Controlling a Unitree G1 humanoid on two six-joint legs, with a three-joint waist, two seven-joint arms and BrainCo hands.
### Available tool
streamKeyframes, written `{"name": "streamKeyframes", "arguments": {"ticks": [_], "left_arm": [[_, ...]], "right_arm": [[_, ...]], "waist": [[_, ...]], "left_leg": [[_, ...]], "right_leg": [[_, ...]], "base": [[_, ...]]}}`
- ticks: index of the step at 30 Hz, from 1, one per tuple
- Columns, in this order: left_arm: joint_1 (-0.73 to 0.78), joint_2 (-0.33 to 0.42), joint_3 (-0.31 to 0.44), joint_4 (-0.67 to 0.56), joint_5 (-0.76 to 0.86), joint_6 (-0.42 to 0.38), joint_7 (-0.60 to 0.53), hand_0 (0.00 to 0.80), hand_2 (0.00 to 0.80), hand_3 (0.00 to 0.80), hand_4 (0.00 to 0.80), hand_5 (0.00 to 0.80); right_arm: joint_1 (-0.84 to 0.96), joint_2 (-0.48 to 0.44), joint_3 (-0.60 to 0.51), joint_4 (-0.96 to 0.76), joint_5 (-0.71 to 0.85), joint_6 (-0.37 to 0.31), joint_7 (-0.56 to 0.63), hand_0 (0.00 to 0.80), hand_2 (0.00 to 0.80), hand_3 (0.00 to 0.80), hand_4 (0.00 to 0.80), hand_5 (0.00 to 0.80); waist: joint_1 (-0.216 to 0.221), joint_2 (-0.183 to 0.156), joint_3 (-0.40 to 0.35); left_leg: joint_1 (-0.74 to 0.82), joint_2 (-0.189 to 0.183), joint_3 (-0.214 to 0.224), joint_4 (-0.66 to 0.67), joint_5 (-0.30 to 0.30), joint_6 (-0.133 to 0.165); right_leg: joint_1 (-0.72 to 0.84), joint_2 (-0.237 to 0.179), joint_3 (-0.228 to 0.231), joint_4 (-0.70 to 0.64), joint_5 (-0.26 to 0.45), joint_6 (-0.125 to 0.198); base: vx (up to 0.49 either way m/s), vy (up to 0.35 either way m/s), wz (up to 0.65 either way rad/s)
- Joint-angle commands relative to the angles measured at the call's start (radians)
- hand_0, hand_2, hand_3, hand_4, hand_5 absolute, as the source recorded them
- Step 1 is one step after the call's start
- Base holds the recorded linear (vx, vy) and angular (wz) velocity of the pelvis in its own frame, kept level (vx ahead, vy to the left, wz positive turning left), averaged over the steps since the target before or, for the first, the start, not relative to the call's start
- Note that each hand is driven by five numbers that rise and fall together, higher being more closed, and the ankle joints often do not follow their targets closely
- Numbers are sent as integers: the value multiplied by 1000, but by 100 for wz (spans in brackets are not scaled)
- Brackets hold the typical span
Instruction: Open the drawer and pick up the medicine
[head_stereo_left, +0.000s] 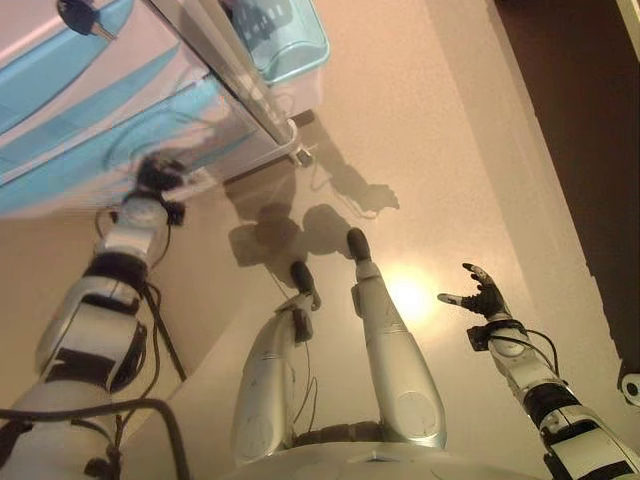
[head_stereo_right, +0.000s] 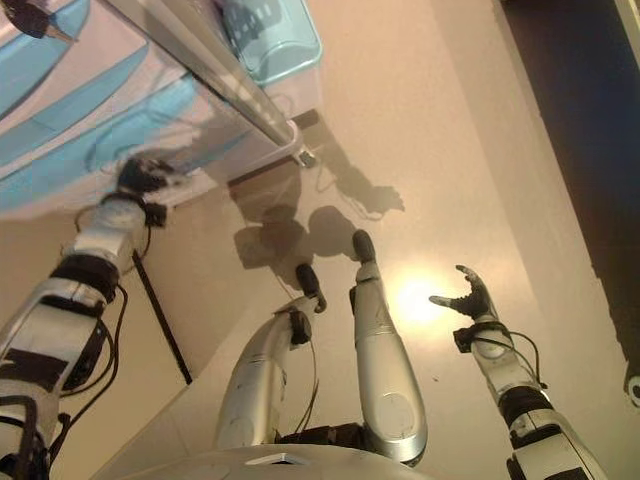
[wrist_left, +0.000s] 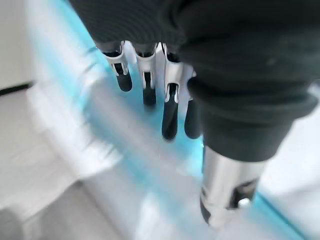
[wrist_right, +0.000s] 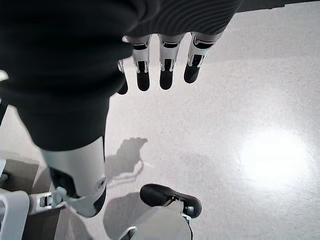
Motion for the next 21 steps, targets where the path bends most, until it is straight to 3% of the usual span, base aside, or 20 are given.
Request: {"name": "streamKeyframes", "arguments": {"ticks": [1, 5, 12, 18, 21], "left_arm": [[-91, 187, 110, -28, 29, -132, 211, 0, 0, 0, 0, 0], [-93, 190, 109, -59, 41, -149, 260, 0, 0, 0, 0, 0], [35, 113, 143, -149, -77, -192, 84, 0, 0, 0, 0, 0], [361, -48, 215, -228, -175, -282, -99, 0, 0, 0, 0, 0], [577, -177, 220, -251, -193, -329, -260, 0, 0, 0, 0, 0]], "right_arm": [[37, 15, 28, -15, 11, -43, -23, 0, 0, 0, 0, 0], [43, 23, 29, -19, 6, -45, -20, 0, 0, 0, 0, 0], [73, 63, 14, -35, -23, -52, -4, 0, 0, 0, 0, 0], [120, 112, -10, -34, -10, -24, 91, 0, 0, 0, 0, 0], [168, 142, -50, 5, 27, 7, 196, 0, 0, 0, 0, 0]], "waist": [[-12, -39, -56], [-7, -42, -59], [22, -39, -72], [81, -36, -129], [124, -36, -191]], "left_leg": [[-42, -44, 3, 99, -87, 31], [-38, -44, 6, 101, -99, 31], [19, -54, -10, 77, -116, 36], [151, -76, -59, 4, -106, 33], [254, -89, -109, -72, -86, 22]], "right_leg": [[24, 20, -65, -50, -26, 11], [25, 20, -56, -44, -31, 17], [77, 8, -64, -38, -57, 24], [234, -31, -103, -78, -86, 28], [367, -55, -143, -137, -97, 27]], "base": [[-15, 31, -2], [-6, 17, 0], [13, -40, 3], [78, -156, 6], [152, -185, 20]]}}
